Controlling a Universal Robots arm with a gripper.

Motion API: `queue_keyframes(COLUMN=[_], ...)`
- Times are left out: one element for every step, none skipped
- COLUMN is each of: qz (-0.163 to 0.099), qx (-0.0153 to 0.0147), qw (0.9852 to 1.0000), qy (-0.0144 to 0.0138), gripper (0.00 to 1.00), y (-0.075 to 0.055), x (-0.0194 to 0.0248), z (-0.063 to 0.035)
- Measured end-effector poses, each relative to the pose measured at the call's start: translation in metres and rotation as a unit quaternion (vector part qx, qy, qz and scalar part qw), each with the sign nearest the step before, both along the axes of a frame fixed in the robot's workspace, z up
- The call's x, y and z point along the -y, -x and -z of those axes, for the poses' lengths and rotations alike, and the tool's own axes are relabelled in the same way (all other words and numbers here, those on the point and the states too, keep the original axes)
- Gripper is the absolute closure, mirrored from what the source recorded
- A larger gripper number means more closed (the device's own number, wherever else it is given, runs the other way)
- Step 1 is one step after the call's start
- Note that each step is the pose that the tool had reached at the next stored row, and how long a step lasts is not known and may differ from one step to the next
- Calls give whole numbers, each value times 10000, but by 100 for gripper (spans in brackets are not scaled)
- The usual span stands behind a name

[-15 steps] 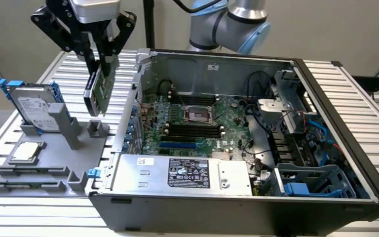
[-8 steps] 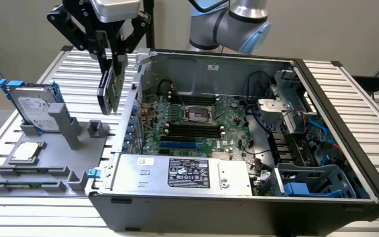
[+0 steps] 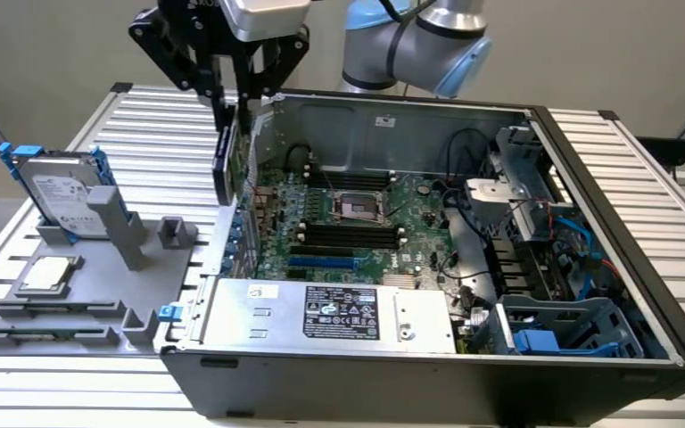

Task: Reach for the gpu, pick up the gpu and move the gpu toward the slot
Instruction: 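Pick up the gpu and move the gpu toward the slot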

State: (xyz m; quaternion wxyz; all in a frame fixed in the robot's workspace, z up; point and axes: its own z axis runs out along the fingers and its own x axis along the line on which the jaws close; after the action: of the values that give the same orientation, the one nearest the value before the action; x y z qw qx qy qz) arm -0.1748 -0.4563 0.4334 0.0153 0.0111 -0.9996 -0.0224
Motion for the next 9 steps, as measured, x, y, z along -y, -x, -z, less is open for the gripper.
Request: queue_keyframes(qz=[0, 0, 0, 0, 0, 0, -1, 0, 0], qx=[-5, -11, -16, -23, -29, -35, -42, -49, -55], qw=[10000, 10000, 10000, 10000, 10000, 10000, 10000, 10000, 10000], qy=[0, 0, -1, 0, 0, -1, -1, 0, 0], gripper=[74, 74, 74, 74, 74, 74, 74, 74, 74], y=[-41, -83, -127, -168, -212, -256, -300, -345, -390], x=[-5, -11, -17, -23, -29, -35, -41, -48, -55], z=[0, 0, 0, 0, 1, 2, 3, 5, 8])
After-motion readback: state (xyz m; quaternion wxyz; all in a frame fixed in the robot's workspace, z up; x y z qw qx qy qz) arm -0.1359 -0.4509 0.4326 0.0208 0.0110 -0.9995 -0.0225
